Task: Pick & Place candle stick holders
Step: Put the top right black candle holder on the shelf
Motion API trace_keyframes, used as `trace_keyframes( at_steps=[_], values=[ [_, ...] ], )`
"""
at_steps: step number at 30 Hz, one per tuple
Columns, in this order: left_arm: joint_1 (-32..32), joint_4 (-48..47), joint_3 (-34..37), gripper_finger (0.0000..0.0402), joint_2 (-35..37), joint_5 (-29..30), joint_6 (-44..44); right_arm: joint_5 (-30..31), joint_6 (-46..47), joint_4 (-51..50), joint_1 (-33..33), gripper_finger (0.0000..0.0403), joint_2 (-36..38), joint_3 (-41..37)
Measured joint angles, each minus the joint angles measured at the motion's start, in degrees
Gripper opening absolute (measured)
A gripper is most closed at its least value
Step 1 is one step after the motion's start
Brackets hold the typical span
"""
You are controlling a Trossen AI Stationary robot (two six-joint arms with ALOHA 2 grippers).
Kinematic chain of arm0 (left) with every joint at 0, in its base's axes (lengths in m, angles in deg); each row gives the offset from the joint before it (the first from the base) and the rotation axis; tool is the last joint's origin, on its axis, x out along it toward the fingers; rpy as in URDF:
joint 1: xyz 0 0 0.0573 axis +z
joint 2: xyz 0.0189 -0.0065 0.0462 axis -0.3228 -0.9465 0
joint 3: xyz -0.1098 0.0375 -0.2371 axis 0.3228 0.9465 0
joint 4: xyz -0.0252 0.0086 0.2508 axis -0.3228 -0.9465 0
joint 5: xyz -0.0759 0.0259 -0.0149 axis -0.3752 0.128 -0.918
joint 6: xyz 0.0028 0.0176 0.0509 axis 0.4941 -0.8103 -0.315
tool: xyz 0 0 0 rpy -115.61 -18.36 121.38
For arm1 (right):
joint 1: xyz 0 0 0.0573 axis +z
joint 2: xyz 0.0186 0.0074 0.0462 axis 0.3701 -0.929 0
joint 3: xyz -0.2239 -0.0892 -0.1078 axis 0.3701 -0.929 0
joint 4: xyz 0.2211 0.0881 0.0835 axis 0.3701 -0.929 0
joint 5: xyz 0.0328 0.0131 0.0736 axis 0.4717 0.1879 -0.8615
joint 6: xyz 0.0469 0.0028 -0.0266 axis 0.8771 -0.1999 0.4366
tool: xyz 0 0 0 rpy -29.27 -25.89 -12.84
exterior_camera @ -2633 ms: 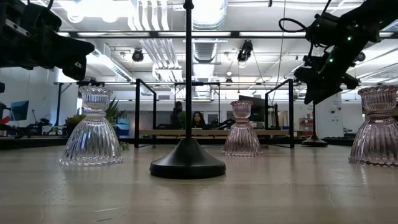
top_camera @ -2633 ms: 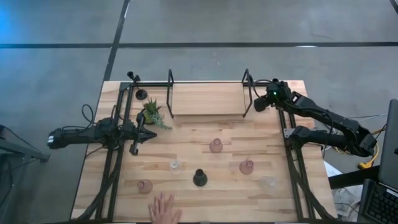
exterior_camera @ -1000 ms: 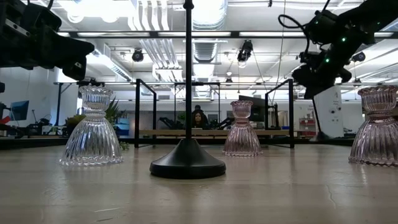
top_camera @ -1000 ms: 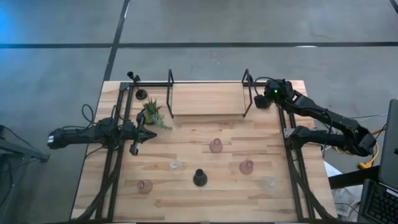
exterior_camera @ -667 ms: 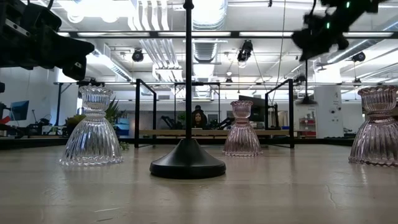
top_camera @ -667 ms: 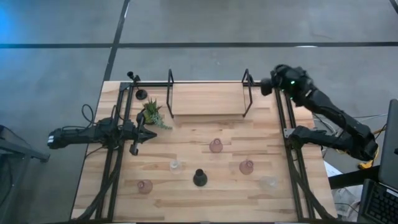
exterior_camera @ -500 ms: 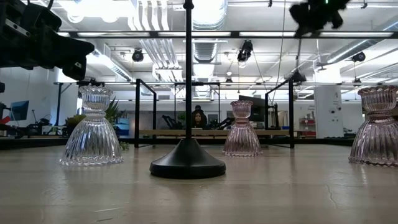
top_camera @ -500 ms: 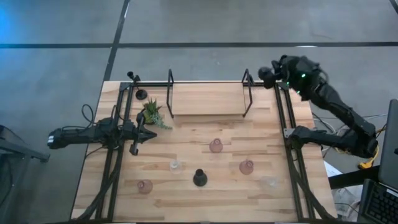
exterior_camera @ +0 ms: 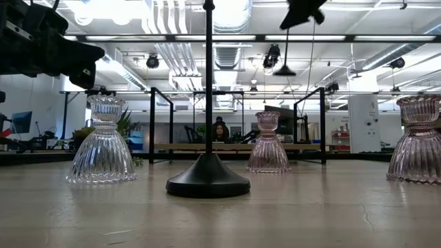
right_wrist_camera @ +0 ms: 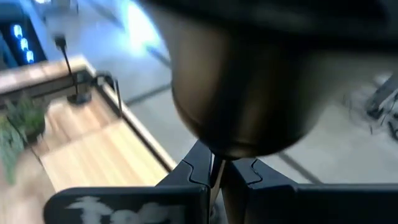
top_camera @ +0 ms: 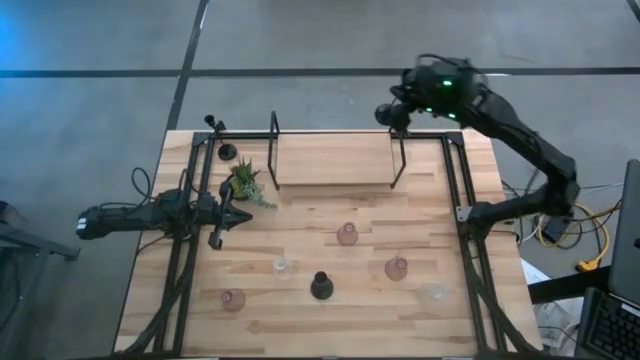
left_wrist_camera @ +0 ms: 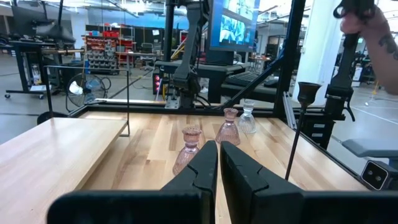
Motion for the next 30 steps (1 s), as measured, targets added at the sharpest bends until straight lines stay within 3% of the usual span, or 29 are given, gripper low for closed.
trace_keyframes(
  at_steps=[20,30],
  values=[
    [0.01,0.00,0.00,0.0023,0.00,0.00,0.00,-11.84,-0.14,11.84,0.04,0.0008,-16.20,-4.04],
    [0.01,0.00,0.00,0.0023,0.01,0.00,0.00,-13.94,0.26,20.11,1.52,0.0008,-22.44,-4.33]
  ],
)
